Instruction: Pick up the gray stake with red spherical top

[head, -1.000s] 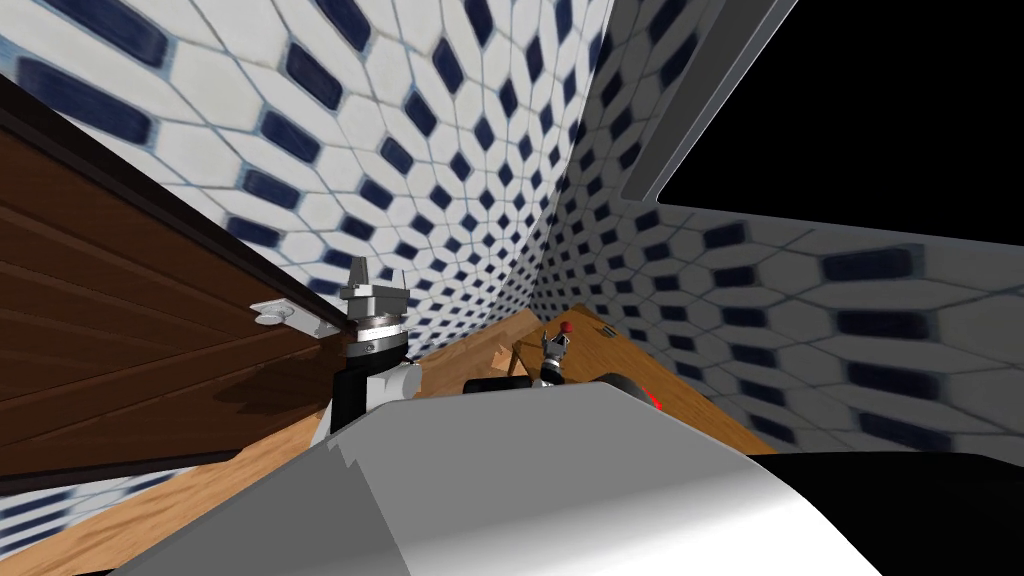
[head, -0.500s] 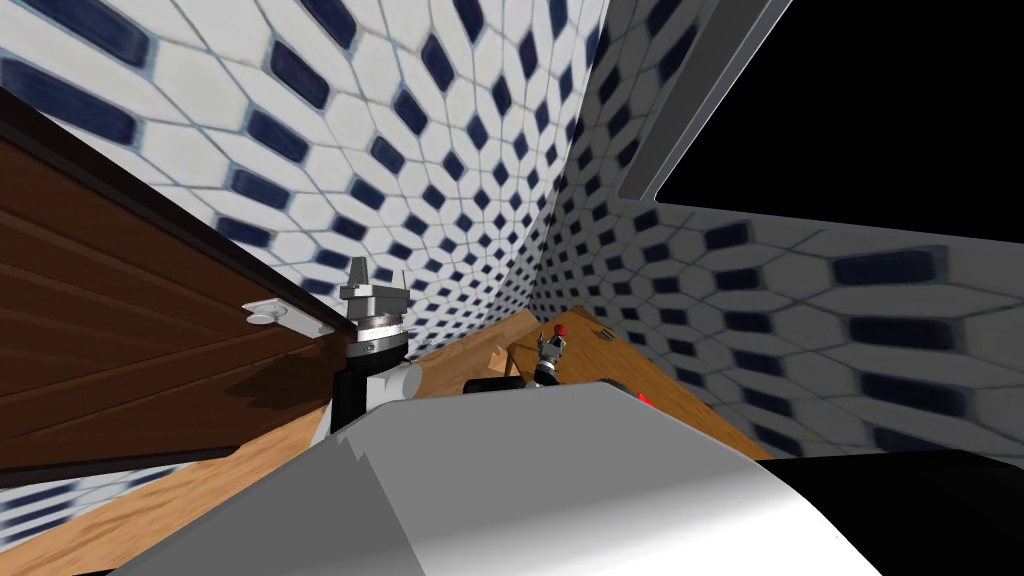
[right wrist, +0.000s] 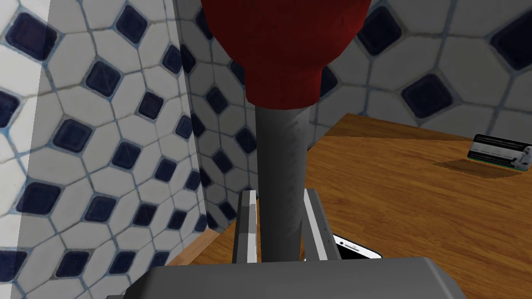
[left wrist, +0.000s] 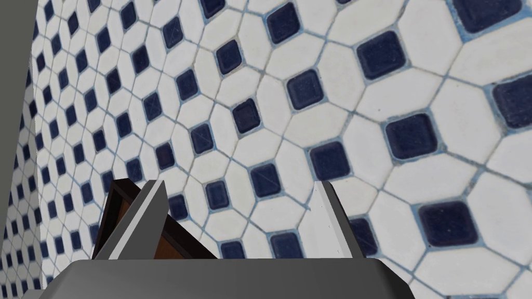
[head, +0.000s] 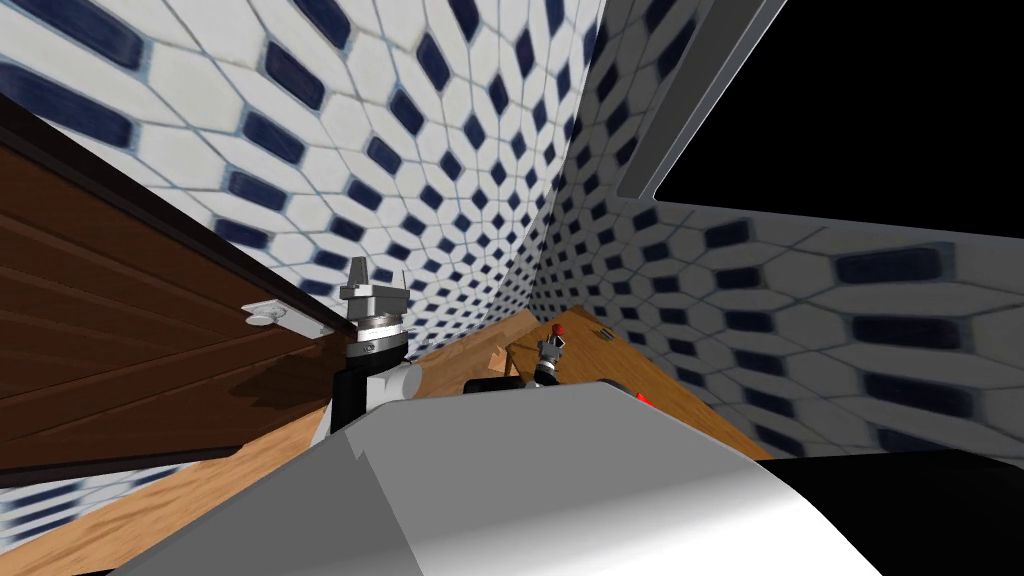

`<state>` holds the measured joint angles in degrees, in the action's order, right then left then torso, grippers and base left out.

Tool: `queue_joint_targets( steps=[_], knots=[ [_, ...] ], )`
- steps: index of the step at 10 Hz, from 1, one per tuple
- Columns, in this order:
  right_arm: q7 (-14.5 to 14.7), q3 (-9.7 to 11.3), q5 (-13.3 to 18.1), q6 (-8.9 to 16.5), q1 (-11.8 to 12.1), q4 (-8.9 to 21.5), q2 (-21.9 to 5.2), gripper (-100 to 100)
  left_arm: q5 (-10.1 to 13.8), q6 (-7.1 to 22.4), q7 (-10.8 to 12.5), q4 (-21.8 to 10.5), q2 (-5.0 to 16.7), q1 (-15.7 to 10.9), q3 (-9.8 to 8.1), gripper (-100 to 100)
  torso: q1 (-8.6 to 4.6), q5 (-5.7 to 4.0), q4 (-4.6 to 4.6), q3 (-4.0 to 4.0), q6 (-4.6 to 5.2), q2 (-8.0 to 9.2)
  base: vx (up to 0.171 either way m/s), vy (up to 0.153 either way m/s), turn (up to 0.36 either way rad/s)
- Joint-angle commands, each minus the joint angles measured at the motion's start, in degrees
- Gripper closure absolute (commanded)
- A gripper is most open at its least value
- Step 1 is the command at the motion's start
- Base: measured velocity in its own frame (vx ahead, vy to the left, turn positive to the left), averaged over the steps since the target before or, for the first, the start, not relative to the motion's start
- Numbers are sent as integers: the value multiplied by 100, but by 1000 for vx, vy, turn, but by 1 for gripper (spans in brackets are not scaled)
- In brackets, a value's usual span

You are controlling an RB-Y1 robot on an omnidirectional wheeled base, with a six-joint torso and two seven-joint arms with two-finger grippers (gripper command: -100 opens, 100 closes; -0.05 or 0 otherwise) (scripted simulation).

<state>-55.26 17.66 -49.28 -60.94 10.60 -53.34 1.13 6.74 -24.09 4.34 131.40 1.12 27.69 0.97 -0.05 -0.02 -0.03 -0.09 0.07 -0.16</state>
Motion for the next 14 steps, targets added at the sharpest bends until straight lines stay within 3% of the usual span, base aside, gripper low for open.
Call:
queue_joint_targets(
  steps=[1, 2, 3, 6, 9, 10, 11, 12, 13, 14],
  knots=[
    [0, 0, 0, 0, 0, 0, 0, 100, 0, 0, 0, 0, 0, 0, 0, 0, 0, 0, 0, 0, 0, 0, 0, 0, 0],
    [0, 0, 0, 0, 0, 0, 0, 0, 0, 0, 0, 0, 0, 0, 0, 0, 0, 0, 0, 0, 0, 0, 0, 0, 0],
    [-205, -60, 75, 61, -116, 169, -140, 100, 0, 0, 0, 0, 0, 0, 0, 0, 0, 0, 0, 0, 0, 0, -18, 76, -47],
    [-656, -213, 238, 182, -430, 573, -489, 100, 0, 0, 0, 0, -1, 0, 1, 0, 53, -8, -23, -13, -7, -3, -28, 155, -70],
    [-1062, -290, 319, 242, -587, 883, -664, 100, 0, 0, 0, 0, -1, 0, 1, 0, 40, -35, -46, -29, -11, -11, -23, 99, -33],
    [-1250, -366, 400, 302, -745, 1118, -839, 100, 0, 0, 0, 0, -1, 0, 1, 0, 28, -46, -56, -37, -12, -17, -29, 95, -51],
    [-1348, -366, 400, 302, -745, 1122, -839, 100, 0, 0, 0, 0, -1, 0, 1, 0, 18, -51, -63, -43, -6, -22, -17, 93, -29],
    [-1584, -443, 482, 363, -902, 1360, -1014, 100, 0, 0, 0, 0, -1, 0, 1, 0, 11, -56, -67, -47, -6, -28, -10, 110, -50],
    [-1633, -443, 482, 363, -902, 1360, -1014, 100, 0, 0, 0, 0, -1, 0, 1, 0, 10, -57, -69, -51, -4, -34, -25, 96, -36],
    [-1843, -520, 563, 423, -1059, 1588, -1188, 100, 0, 0, 0, 0, -1, 0, 1, 0, 5, -60, -69, -50, -5, -32, -27, 124, -56]
  ],
)
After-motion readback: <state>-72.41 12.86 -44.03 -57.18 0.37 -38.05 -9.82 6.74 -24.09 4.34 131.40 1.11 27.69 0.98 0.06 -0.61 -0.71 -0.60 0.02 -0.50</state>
